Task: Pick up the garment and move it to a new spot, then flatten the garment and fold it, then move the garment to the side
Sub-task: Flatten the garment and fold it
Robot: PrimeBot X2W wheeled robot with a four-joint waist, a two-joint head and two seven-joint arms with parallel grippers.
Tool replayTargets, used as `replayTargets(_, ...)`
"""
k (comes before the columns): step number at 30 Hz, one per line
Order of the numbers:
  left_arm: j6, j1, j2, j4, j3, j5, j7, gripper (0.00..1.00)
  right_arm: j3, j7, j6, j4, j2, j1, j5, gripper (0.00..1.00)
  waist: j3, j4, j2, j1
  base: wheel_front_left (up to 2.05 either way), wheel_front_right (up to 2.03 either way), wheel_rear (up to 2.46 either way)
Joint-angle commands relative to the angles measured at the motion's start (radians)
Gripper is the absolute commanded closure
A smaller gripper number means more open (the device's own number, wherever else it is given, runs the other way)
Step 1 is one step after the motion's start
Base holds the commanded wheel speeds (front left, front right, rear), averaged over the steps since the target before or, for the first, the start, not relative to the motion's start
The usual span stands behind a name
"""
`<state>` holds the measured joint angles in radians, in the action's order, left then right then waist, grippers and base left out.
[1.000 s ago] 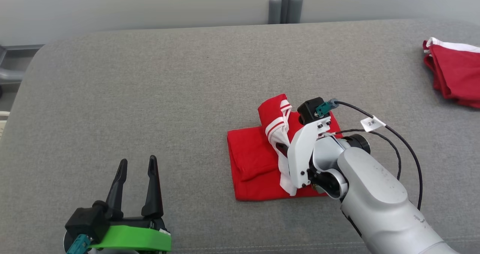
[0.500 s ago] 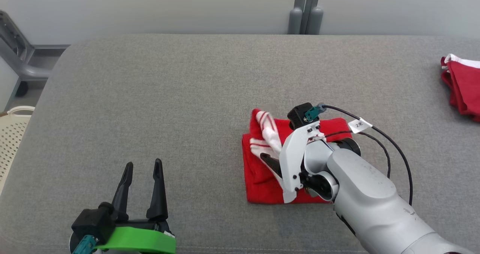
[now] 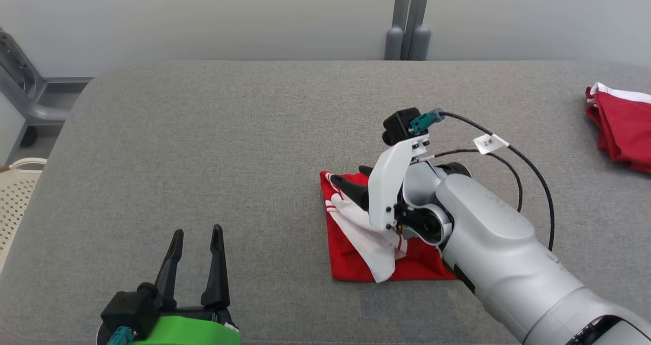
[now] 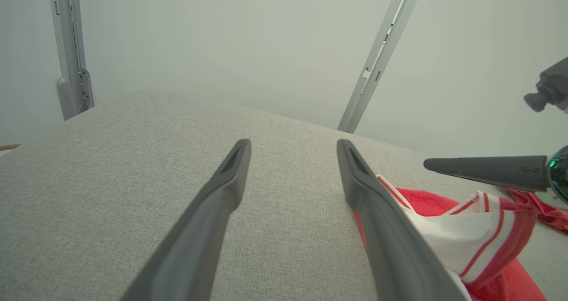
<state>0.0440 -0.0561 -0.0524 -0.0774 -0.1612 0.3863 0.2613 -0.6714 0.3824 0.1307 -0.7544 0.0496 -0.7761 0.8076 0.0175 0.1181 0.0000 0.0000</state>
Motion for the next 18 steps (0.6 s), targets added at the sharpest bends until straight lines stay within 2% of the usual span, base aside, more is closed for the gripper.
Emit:
replayTargets(1, 0.002, -0.013, -0.002, 0.001, 0.004, -0.004, 0.004, 0.00, 0.001, -0.019, 0.000, -0.002, 0.002, -0.020, 0.017, 0.00, -0.003, -0.004, 0.0000, 0.0000, 0.00, 0.00, 0.00)
replayTargets(6, 0.002, -0.018, -0.004, 0.014, 0.008, -0.013, 0.004, 0.00, 0.034, -0.116, 0.000, -0.034, 0.003, -0.076, 0.036, 0.00, -0.002, -0.021, 0.0000, 0.0000, 0.00, 0.00, 0.00)
replayTargets(11, -0.002, -0.023, -0.009, 0.026, 0.009, -0.019, 0.004, 0.00, 0.085, -0.230, 0.000, -0.087, 0.003, -0.109, 0.005, 0.00, 0.005, -0.044, 0.0000, 0.0000, 0.00, 0.00, 0.00)
replayTargets(14, -0.001, -0.025, -0.010, 0.027, -0.001, -0.023, 0.004, 0.00, 0.113, -0.293, 0.000, -0.112, 0.006, -0.103, -0.026, 0.00, 0.010, -0.055, 0.0000, 0.0000, 0.00, 0.00, 0.00)
replayTargets(18, -0.002, -0.024, -0.009, 0.030, -0.020, -0.027, -0.002, 0.00, 0.132, -0.349, 0.000, -0.108, 0.046, -0.045, -0.049, 0.00, 0.019, -0.064, 0.0000, 0.0000, 0.00, 0.00, 0.00)
